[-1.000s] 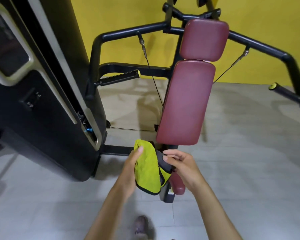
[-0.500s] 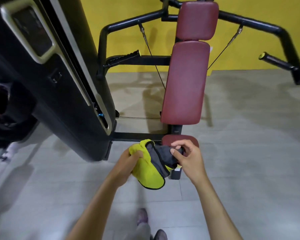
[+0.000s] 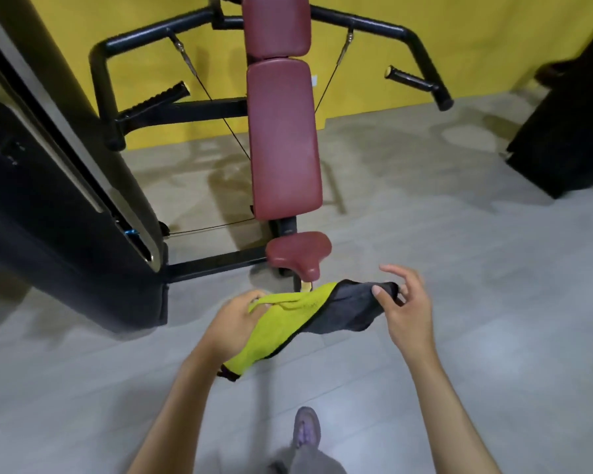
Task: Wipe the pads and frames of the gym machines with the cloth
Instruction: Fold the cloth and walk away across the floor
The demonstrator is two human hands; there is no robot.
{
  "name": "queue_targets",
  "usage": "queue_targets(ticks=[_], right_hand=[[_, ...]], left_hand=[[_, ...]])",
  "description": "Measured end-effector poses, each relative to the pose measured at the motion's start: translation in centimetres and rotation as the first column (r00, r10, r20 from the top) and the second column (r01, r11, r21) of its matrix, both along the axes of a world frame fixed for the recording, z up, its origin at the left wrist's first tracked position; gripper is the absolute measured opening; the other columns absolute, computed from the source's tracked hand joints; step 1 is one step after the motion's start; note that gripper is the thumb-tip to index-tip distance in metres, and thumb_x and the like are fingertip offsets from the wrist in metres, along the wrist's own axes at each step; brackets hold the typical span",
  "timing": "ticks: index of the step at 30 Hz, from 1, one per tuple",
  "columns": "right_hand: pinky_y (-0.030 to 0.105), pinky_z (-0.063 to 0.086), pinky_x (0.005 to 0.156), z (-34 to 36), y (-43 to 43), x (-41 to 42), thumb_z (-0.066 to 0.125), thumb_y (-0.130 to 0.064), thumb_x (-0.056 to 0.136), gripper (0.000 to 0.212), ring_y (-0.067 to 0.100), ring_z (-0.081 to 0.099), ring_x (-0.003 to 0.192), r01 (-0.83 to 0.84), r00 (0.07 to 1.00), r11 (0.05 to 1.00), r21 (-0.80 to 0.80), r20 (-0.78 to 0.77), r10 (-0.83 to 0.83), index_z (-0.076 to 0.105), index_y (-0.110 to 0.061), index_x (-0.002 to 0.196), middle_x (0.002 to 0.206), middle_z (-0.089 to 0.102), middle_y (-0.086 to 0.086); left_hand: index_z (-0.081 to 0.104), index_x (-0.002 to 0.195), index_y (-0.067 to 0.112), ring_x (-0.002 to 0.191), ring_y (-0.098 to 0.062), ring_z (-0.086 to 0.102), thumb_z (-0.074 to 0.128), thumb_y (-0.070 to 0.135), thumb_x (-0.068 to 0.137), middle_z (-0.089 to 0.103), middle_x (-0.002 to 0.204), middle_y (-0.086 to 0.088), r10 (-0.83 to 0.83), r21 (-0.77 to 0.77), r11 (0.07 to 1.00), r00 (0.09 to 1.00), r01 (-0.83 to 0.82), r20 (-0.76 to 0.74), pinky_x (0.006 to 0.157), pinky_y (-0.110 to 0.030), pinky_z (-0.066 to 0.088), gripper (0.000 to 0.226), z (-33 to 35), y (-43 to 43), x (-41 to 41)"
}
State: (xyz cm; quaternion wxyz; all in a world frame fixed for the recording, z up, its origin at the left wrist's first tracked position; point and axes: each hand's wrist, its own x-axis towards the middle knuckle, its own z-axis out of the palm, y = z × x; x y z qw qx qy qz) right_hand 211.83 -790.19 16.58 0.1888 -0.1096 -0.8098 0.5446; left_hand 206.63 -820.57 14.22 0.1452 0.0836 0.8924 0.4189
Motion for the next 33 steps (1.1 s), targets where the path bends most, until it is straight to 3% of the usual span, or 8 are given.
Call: queue_targets(ticks=[5,15,19,22,24,27,30,33], right_hand=[[0.020,0.045,0.090,-0.7,3.4,7.6,0.074,0.003,0.086,0.060,0.005,0.053,0.110,0.106,0.991,0.989,0.107,0.074,-0.115,0.063,-0.035,0.132,0.124,0.050,-0.026],[0.014,0.044,0.093,-1.2,18.1,21.2,0.081,-0.002,0.080,0.071,0.006,0.054,0.118,0.192,0.907,0.927,0.323,0.301,-0.293,0.057,-0.039,0.135,0.129,0.047,-0.007],[0.016,0.042,0.088,-1.7,26.5,26.5,0.086,-0.022,0.080,0.065,0.016,0.056,0.120,0.032,0.732,0.961,0.275,0.649,-0.209,0.052,-0.046,0.131,0.131,0.048,-0.007],[0.039,0.039,0.113,-1.3,31.0,29.9,0.087,-0.041,0.077,0.101,0.027,0.033,0.147,-0.104,0.500,0.964,0.247,0.850,-0.164,0.026,-0.041,0.158,0.159,0.029,0.003],[0.041,0.027,0.123,-0.2,33.0,30.7,0.086,-0.047,0.076,0.104,0.020,0.019,0.155,-0.049,0.666,0.961,0.272,0.726,-0.171,0.023,-0.043,0.159,0.166,0.021,-0.002],[0.021,0.031,0.116,1.9,34.8,30.8,0.083,-0.045,0.082,0.076,-0.003,0.036,0.142,0.099,0.930,0.983,0.152,0.337,-0.146,0.037,-0.057,0.141,0.148,0.040,-0.033],[0.018,0.049,0.091,3.0,37.9,31.2,0.080,-0.034,0.087,0.039,-0.001,0.061,0.111,0.283,0.939,0.958,0.052,0.189,-0.288,0.059,-0.046,0.117,0.113,0.067,-0.023],[0.029,0.050,0.067,3.2,42.7,32.7,0.075,-0.028,0.094,0.012,0.010,0.060,0.076,0.441,0.890,0.897,-0.039,0.148,-0.431,0.064,-0.026,0.089,0.077,0.063,-0.012]], left_hand=[[0.062,0.091,0.033,0.087,-0.012,0.064,0.057,0.040,0.099,0.068,0.086,0.014,-0.125,-0.061,0.991,0.987,0.119,-0.099,0.083,-0.044,0.051,0.012,1.2,3.8,2.3],[0.059,0.074,0.023,0.087,-0.025,0.059,0.063,0.058,0.091,0.067,0.081,0.001,-0.468,-0.432,0.849,0.812,0.304,-0.348,0.067,-0.036,0.043,0.039,6.9,23.6,6.7],[0.055,0.067,0.020,0.076,-0.028,0.055,0.064,0.050,0.091,0.050,0.061,0.002,-0.633,-0.415,0.752,0.737,0.512,-0.238,0.060,-0.036,0.036,0.040,8.6,35.1,9.6],[0.053,0.061,0.017,0.068,-0.031,0.050,0.066,0.049,0.083,0.047,0.060,-0.009,-0.707,-0.365,0.686,0.695,0.629,-0.132,0.057,-0.037,0.041,0.041,9.1,43.4,12.2],[0.053,0.063,0.014,0.061,-0.026,0.039,0.065,0.049,0.077,0.046,0.064,-0.014,-0.747,-0.350,0.647,0.655,0.677,-0.115,0.052,-0.036,0.037,0.040,9.6,48.6,14.2],[0.051,0.066,0.008,0.056,-0.018,0.033,0.064,0.048,0.073,0.037,0.057,-0.005,-0.785,-0.266,0.614,0.612,0.743,-0.102,0.051,-0.036,0.032,0.042,10.4,55.7,17.1],[0.044,0.063,0.006,0.056,-0.015,0.030,0.065,0.046,0.071,0.030,0.059,0.000,-0.784,-0.156,0.620,0.617,0.769,-0.074,0.053,-0.041,0.030,0.046,10.7,62.0,19.1],[0.040,0.060,0.016,0.056,-0.015,0.031,0.068,0.067,0.072,0.029,0.060,0.003,-0.784,-0.183,0.599,0.617,0.780,0.067,0.056,-0.034,0.025,0.059,11.0,66.8,19.3]])
